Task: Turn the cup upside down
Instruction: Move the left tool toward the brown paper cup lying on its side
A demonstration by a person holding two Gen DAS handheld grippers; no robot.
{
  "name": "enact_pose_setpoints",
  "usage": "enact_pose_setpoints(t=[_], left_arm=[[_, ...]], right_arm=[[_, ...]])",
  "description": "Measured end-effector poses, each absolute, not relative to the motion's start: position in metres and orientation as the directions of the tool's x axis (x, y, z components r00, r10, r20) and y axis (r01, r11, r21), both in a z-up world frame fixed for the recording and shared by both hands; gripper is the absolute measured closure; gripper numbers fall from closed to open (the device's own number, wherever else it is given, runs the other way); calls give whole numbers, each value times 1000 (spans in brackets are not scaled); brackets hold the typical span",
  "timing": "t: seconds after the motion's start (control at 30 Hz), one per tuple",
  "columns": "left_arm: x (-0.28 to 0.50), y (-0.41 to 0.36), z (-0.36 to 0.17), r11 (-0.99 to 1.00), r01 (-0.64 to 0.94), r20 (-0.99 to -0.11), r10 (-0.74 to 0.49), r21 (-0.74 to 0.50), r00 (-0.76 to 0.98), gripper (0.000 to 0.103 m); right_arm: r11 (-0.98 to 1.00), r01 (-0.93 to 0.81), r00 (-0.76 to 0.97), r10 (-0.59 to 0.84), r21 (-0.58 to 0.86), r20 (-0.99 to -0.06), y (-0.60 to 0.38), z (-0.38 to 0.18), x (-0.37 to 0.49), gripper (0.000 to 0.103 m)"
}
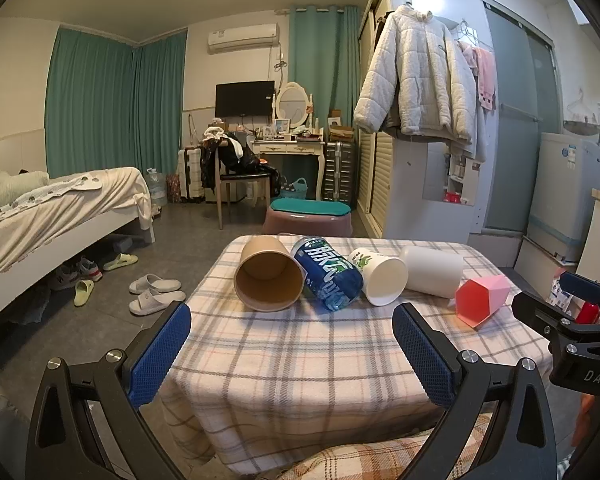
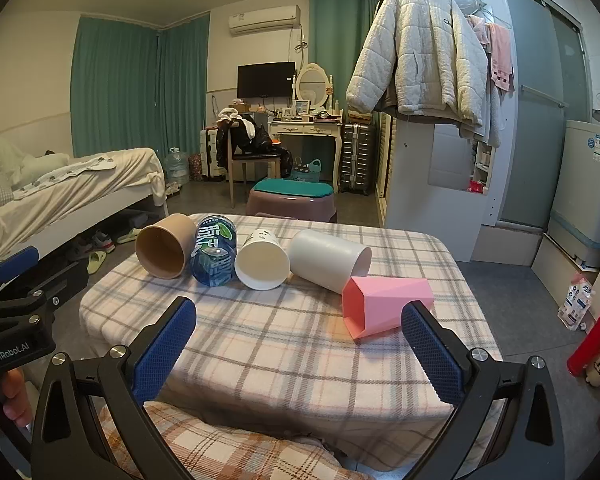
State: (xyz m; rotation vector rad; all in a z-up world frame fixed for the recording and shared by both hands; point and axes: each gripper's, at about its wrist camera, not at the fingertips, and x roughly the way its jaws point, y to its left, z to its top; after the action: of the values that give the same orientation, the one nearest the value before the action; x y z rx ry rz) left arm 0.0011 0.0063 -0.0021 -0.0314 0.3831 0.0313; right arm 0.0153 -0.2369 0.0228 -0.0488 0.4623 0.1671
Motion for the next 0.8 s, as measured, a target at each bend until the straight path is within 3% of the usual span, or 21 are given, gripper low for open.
enact_pose_setpoints(t=[0.8], left_arm=[[1, 5, -1, 999, -23, -375, 10, -30, 927, 0]], right_arm=[[984, -179, 878, 156, -8, -452, -235, 25, 16, 0]])
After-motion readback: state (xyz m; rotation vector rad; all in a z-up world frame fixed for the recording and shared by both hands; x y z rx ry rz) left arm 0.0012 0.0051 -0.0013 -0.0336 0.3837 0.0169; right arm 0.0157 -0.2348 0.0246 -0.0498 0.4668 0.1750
